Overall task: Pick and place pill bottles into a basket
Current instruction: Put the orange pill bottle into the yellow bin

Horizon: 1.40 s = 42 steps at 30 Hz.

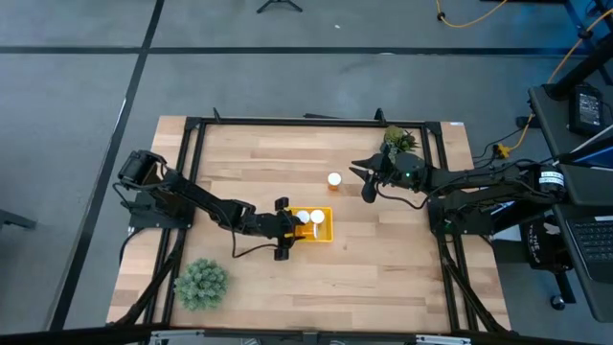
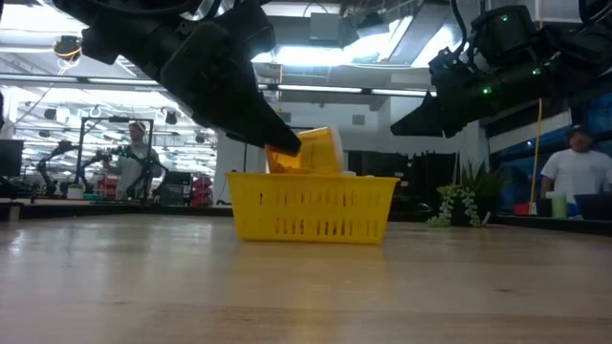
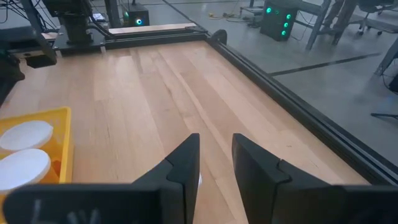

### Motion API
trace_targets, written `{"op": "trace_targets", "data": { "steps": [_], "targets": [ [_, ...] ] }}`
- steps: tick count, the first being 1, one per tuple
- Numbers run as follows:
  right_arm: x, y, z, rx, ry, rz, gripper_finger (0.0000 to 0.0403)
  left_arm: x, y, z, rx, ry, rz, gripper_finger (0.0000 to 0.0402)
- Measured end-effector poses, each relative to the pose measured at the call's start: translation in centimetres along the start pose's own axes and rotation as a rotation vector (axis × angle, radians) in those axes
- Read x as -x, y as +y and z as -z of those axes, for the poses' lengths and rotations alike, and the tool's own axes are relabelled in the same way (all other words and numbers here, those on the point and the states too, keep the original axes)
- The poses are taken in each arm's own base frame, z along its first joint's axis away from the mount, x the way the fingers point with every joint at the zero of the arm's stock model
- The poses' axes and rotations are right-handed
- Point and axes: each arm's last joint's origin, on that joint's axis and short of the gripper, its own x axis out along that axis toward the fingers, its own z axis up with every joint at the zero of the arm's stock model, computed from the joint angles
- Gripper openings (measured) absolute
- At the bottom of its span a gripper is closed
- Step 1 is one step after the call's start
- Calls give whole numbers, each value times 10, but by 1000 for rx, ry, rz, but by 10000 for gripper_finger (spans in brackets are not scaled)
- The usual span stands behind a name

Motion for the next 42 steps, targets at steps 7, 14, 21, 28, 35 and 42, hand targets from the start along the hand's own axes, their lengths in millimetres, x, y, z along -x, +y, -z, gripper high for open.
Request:
{"op": "trace_targets", "data": {
  "steps": [7, 14, 21, 28, 35, 42],
  "targets": [
    [0, 1, 0, -2, 0, -23, 99, 0, 0, -1, -25, -9, 1, 180],
    [0, 5, 0, -1, -1, -154, 99, 4, 1, -7, -71, -44, 3, 180],
    [2, 15, -1, 10, -15, -299, 99, 20, 8, -23, -121, -102, -3, 180],
    [9, 40, -8, 64, -103, -418, 102, 24, 25, -32, -119, -120, -49, 180],
    [9, 64, -5, 109, -133, -487, 169, 22, 40, -35, -92, -130, -87, 180],
    [-5, 71, 5, 103, -158, -421, 272, 22, 43, -44, -104, -219, -37, 180]
  ]
}}
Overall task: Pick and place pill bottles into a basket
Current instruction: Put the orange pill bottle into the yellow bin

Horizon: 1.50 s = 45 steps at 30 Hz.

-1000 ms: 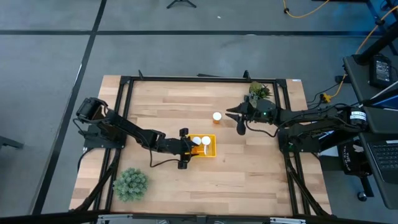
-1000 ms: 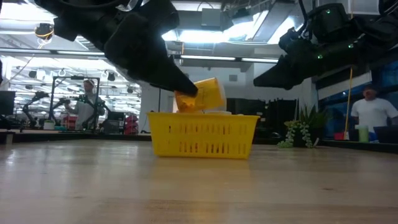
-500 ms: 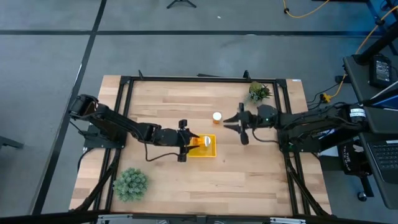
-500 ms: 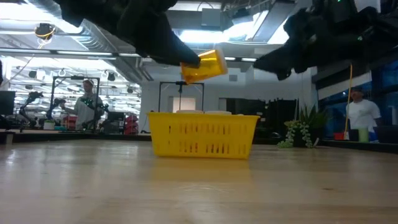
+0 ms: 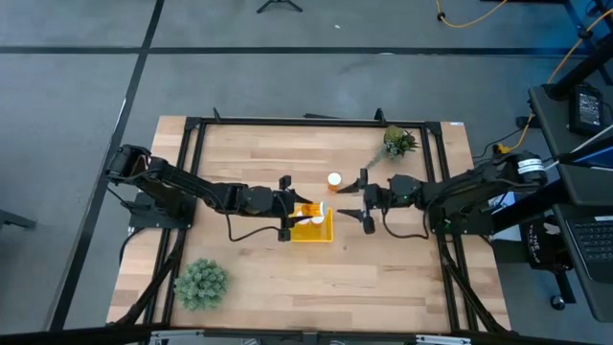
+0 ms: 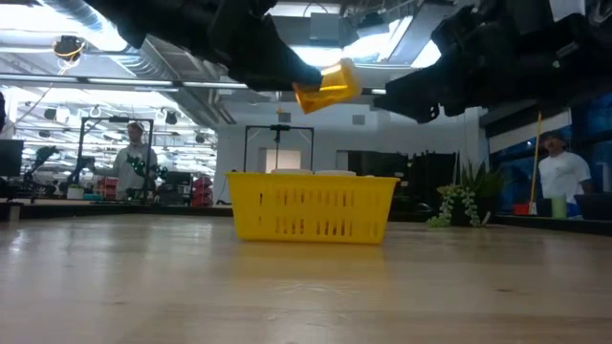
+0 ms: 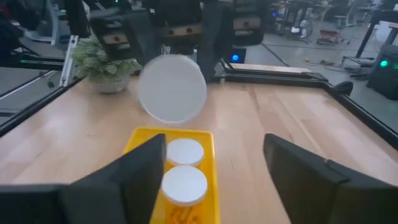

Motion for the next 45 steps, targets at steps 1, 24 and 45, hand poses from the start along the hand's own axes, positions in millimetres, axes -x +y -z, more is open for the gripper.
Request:
{"op": "trace_targets", "data": {
  "steps": [1, 24, 45],
  "targets": [
    [-1, 0, 1, -2, -3, 2, 284, 0, 0, 0, -5, -4, 0, 180],
    [-51, 0, -16, 23, 95, -59, 328, 0, 10, -8, -44, -74, -76, 180],
    [-44, 2, -33, 26, 18, -66, 328, 3, 11, -13, -34, -104, -76, 180]
  ]
}}
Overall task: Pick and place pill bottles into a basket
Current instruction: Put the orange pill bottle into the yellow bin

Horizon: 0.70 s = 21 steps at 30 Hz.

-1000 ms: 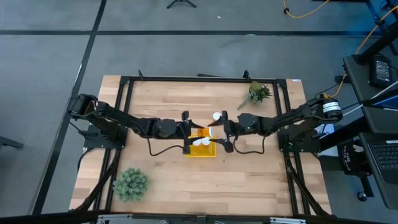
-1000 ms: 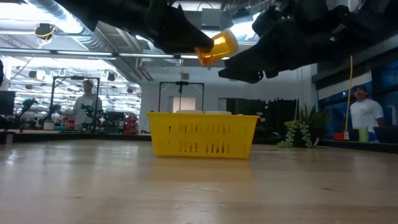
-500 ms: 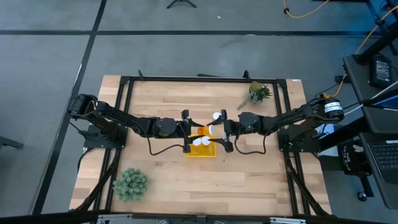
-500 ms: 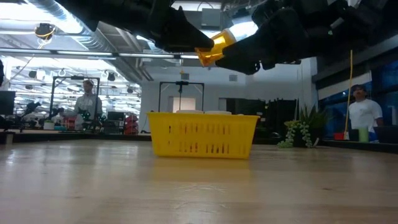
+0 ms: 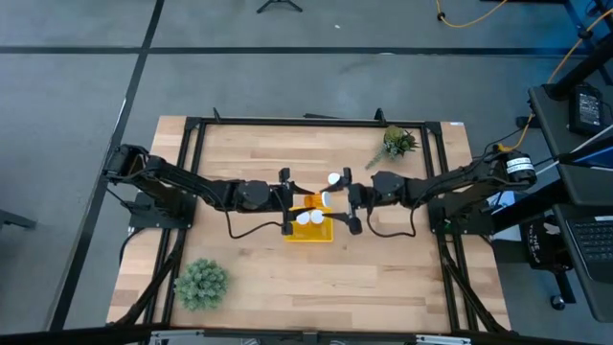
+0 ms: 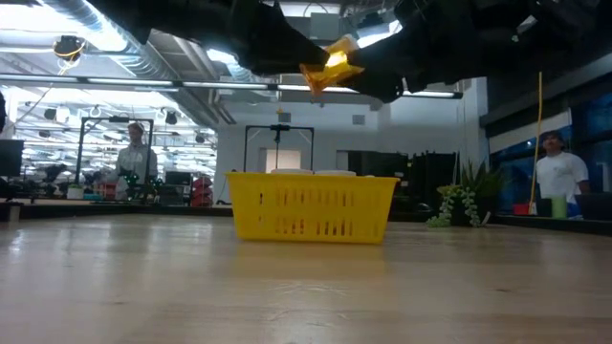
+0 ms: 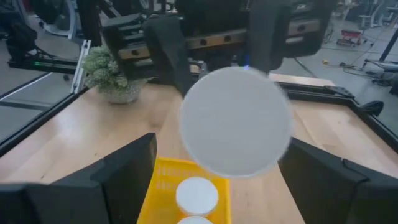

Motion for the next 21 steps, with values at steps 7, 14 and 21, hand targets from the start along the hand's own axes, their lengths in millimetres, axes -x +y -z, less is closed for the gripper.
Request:
{"op": "trace_targets", "data": {
  "steps": [7, 14, 21],
  "targets": [
    [0, 0, -5, 7, -56, 5, 328, 0, 0, 0, 10, -1, 3, 180],
    [0, -1, -6, 4, -63, 6, 328, 0, 0, -1, 13, -14, 3, 180],
    [0, -1, -7, 6, -72, 7, 321, 0, 0, -1, 13, -13, 3, 180]
  ]
}}
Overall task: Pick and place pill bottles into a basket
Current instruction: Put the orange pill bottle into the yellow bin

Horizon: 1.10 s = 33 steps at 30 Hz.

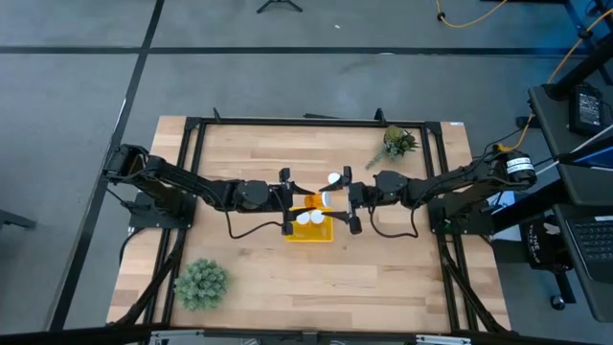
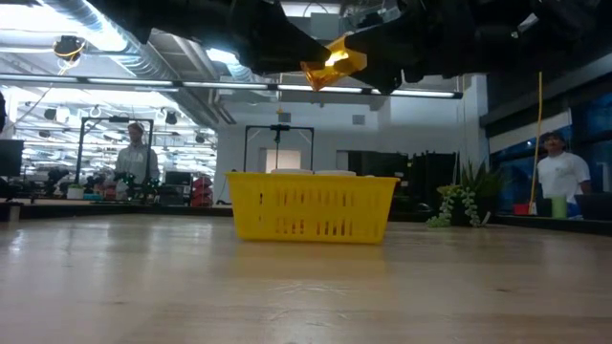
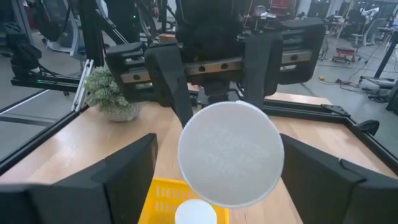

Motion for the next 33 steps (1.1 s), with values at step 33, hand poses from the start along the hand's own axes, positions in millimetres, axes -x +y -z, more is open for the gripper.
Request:
{"op": "trace_targets", "data": {
  "steps": [33],
  "targets": [
    [0, 0, 1, 13, 8, 1, 221, 1, 0, 1, 13, 16, 1, 218]
  ]
}}
